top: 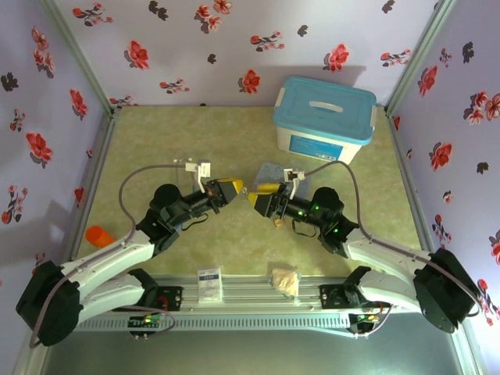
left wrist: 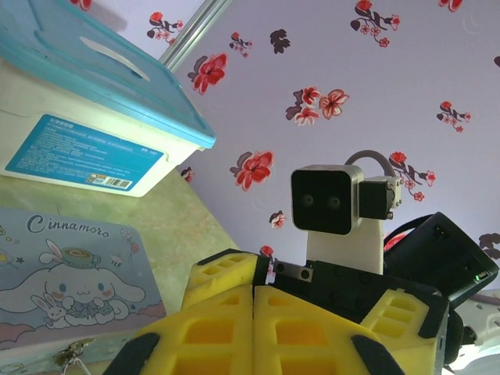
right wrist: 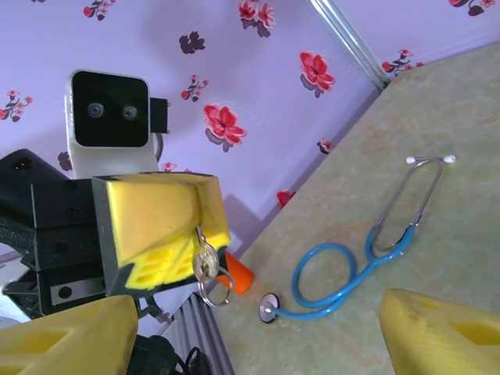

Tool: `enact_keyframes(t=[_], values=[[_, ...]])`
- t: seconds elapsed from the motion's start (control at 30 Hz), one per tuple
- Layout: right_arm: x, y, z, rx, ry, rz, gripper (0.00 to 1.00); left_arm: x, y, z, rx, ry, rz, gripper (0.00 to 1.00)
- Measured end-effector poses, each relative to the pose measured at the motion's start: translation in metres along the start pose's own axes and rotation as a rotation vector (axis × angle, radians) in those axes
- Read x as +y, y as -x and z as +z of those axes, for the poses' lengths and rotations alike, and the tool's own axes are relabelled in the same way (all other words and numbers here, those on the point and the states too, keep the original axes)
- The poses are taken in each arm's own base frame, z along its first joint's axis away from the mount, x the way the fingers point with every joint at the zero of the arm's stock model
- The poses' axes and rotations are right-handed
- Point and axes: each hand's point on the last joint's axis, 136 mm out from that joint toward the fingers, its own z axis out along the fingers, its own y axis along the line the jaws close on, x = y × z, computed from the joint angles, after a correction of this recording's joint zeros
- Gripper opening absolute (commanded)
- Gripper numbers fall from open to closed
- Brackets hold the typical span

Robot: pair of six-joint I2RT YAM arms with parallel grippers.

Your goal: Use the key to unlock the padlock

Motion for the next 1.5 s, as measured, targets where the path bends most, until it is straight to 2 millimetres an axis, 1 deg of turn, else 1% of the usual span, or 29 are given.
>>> enact_keyframes(t=[0.07,0.2,0.27,0.37,0.5,0.6,0.8,0.93,1.07,1.17,1.4,1.5], values=[[0.001,0.0,0.004,0.004,0.013,0.004,0.73,0.002,-0.001,0.001,0.002,0.002,-0.005,0.0],[0.005,0.004,0.011,0.003,0.047,0.012,0.57,0.0,0.0,0.001,-0.006,-0.006,-0.01,0.0],[0.008,0.007,0.014,-0.002,0.065,0.012,0.53,-0.001,0.002,0.001,-0.012,-0.012,-0.009,0.0],[0.01,0.007,0.016,-0.002,0.088,0.021,0.44,-0.003,0.003,0.001,-0.018,-0.018,-0.005,0.0],[0.011,0.006,0.02,-0.002,0.111,0.034,0.38,-0.003,0.004,0.001,-0.02,-0.02,-0.004,0.0],[0.012,0.006,0.021,-0.001,0.125,0.047,0.3,-0.004,0.004,0.001,-0.026,-0.026,-0.001,0.0],[0.016,0.008,0.021,-0.01,0.145,0.049,0.24,-0.002,0.002,-0.001,-0.032,-0.032,0.002,0.0],[0.019,0.008,0.021,-0.01,0.16,0.046,0.28,-0.002,0.002,-0.001,-0.034,-0.034,0.003,0.0],[0.019,0.004,0.023,0.003,0.165,0.05,0.28,-0.003,0.003,-0.001,-0.039,-0.039,0.006,0.0],[0.018,0.0,0.025,0.014,0.169,0.065,0.25,-0.004,0.004,-0.001,-0.043,-0.043,0.008,0.0],[0.021,0.002,0.026,0.003,0.192,0.081,0.08,-0.004,0.005,-0.001,-0.051,-0.041,0.009,0.0],[0.022,0.003,0.026,-0.001,0.196,0.086,0.03,-0.005,0.007,-0.001,-0.059,-0.048,0.013,0.0]])
